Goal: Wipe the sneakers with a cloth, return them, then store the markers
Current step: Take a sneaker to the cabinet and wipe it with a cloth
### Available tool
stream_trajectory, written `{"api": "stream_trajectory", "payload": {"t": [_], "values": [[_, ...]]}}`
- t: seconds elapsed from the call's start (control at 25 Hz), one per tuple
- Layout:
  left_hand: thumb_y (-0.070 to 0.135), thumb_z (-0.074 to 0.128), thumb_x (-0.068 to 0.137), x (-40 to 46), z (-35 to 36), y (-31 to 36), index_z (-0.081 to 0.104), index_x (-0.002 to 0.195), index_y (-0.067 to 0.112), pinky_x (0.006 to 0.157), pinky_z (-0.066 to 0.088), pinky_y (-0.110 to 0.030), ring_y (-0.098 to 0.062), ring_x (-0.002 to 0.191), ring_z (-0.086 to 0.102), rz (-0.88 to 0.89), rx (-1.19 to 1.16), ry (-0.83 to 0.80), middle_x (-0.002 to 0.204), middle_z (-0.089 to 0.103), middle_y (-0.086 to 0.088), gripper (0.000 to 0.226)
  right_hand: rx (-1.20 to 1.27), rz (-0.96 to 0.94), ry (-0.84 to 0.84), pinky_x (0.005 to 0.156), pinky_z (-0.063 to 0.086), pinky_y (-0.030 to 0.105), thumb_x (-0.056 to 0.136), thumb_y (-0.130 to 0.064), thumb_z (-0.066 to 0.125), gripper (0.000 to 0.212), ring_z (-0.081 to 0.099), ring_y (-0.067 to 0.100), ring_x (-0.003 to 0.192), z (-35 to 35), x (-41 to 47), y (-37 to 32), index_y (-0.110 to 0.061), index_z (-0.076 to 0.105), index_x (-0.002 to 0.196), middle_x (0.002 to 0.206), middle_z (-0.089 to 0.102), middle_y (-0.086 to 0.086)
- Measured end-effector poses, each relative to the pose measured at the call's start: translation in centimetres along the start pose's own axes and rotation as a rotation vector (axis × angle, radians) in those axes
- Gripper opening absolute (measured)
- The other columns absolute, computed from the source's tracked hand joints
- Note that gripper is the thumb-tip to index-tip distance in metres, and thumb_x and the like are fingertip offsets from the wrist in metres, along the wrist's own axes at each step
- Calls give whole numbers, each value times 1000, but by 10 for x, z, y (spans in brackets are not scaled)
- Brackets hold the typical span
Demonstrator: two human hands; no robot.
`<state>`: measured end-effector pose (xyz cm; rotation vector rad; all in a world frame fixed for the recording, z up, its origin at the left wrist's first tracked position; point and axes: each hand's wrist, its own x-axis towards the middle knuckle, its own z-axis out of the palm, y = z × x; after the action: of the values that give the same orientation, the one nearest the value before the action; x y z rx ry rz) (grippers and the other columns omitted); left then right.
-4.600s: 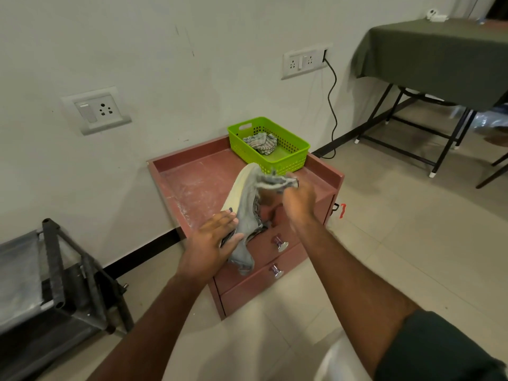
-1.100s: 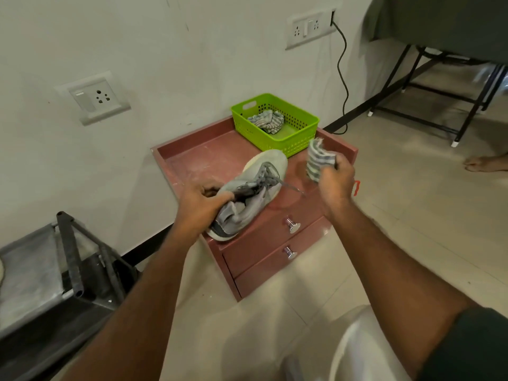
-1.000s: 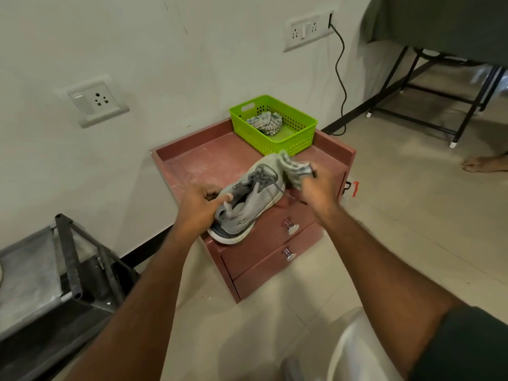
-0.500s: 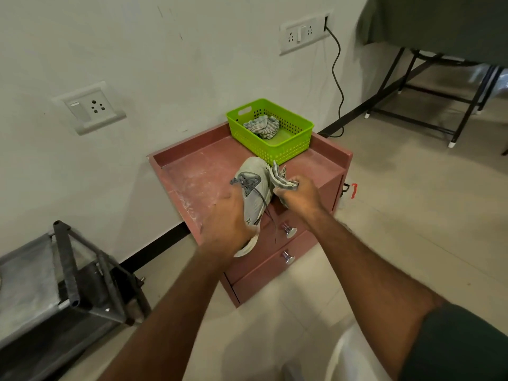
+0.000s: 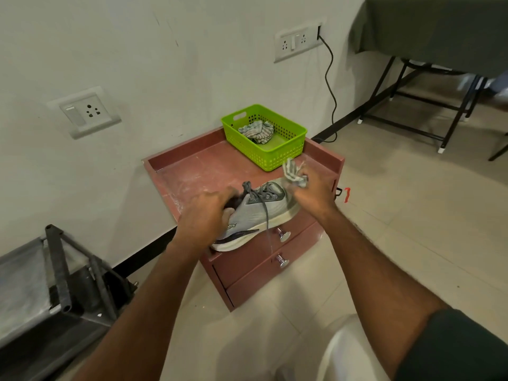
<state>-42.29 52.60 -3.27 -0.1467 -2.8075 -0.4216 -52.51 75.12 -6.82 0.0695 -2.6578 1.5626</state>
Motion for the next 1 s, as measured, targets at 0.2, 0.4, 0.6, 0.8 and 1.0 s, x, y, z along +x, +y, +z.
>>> {"api": "stream_trajectory", "payload": {"t": [0.2, 0.4, 0.6, 0.8, 1.0], "values": [[54, 76, 77, -16, 7, 14, 63, 124, 27, 114, 25, -48, -24, 115, 60, 5, 185, -107, 132, 64, 3, 56, -163, -39, -123, 72, 40, 27, 78, -18, 76, 27, 61, 23, 94, 3, 12, 10, -24, 59, 98, 106, 66, 1], [17, 67, 88, -8, 25, -4, 49, 141, 28, 119, -2, -61, -20, 149, 28, -78, 462, -9, 155, 42, 2, 57, -344, 131, -66, 71, 52, 30, 60, -39, 67, 43, 66, 28, 88, -5, 3, -3, -16, 70, 96, 93, 70, 5], [44, 42, 101, -5, 38, 4, 46, 145, 25, 120, 8, -57, -17, 148, 28, -152, 174, -125, 160, 34, 0, 48, -223, 208, -250, 64, 63, 35, 57, -30, 77, 29, 72, 17, 61, -2, -22, -31, -13, 72, 79, 67, 74, -1], [66, 46, 91, -15, 36, -3, 36, 151, 26, 119, 16, -57, -20, 145, 34, -207, 100, -145, 160, 34, 0, 72, -14, 252, -486, 57, 58, 27, 76, -19, 81, 26, 71, 15, 64, 12, -37, -33, -17, 74, 100, 78, 73, 1], [90, 41, 72, -29, 34, -11, 35, 150, 24, 120, 7, -59, -19, 145, 34, -334, 83, -118, 156, 40, 2, 102, -200, 63, -177, 75, 45, 29, 91, -24, 70, 32, 64, 23, 99, 15, -33, -29, -14, 60, 120, 108, 67, 2]]}}
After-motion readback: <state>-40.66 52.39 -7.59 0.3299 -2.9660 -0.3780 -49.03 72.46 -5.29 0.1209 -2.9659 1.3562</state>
